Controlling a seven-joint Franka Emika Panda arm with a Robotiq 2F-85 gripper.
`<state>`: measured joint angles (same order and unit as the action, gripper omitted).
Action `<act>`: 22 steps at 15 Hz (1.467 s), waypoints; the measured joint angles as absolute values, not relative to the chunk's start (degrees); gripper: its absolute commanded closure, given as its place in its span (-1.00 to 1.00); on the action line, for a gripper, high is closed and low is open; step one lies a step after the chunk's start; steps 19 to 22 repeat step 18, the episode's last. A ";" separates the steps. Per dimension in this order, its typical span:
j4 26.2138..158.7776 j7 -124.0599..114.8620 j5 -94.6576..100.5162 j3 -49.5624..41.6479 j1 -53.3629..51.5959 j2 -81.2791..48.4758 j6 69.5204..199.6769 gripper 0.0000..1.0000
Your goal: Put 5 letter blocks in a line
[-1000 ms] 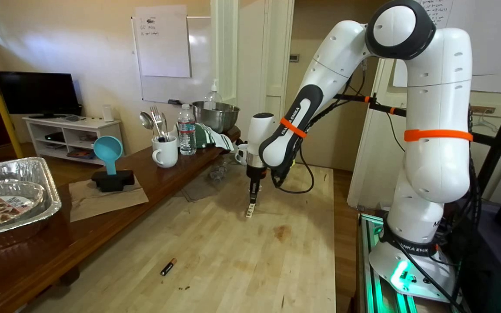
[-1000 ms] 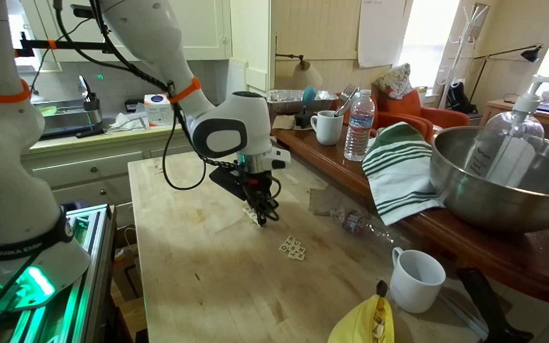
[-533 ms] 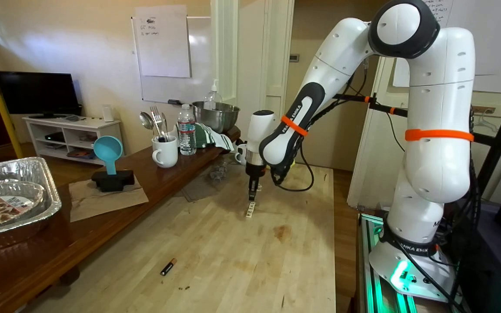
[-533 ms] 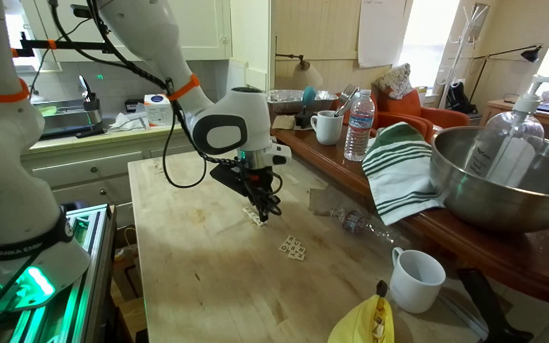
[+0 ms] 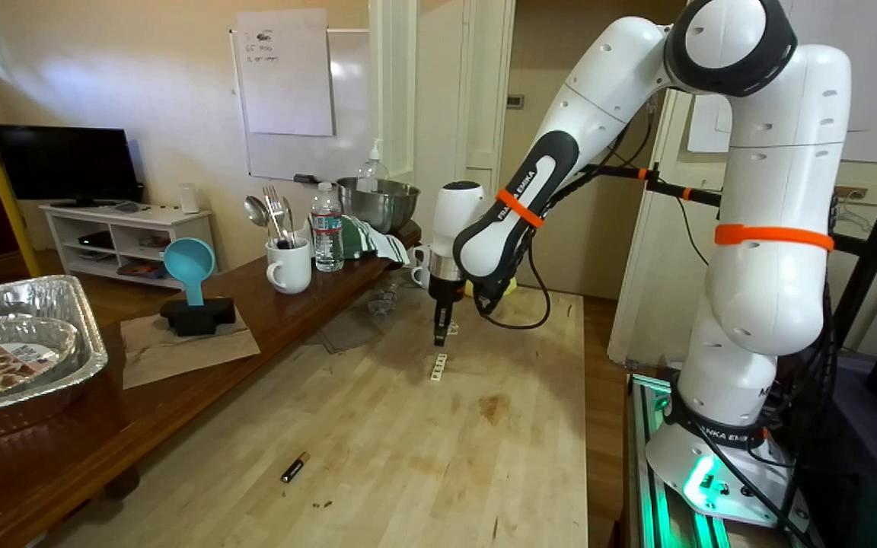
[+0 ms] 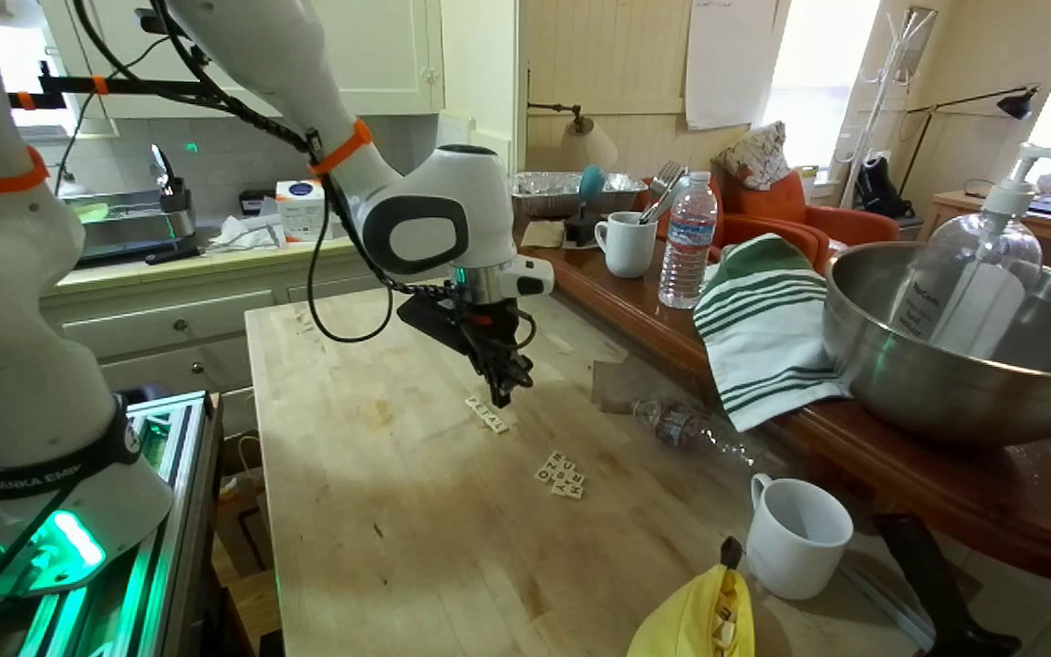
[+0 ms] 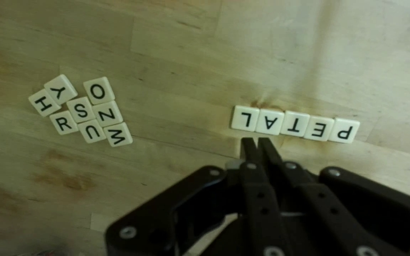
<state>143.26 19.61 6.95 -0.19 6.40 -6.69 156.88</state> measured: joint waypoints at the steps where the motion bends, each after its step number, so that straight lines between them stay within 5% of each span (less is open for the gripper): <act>1: 143.45 19.74 6.35 0.14 6.24 -5.85 155.80 0.06; 8: 144.78 20.22 3.63 0.50 4.18 -0.14 149.49 -0.96; 22: 146.09 20.00 1.65 -0.07 3.11 4.03 146.02 -1.00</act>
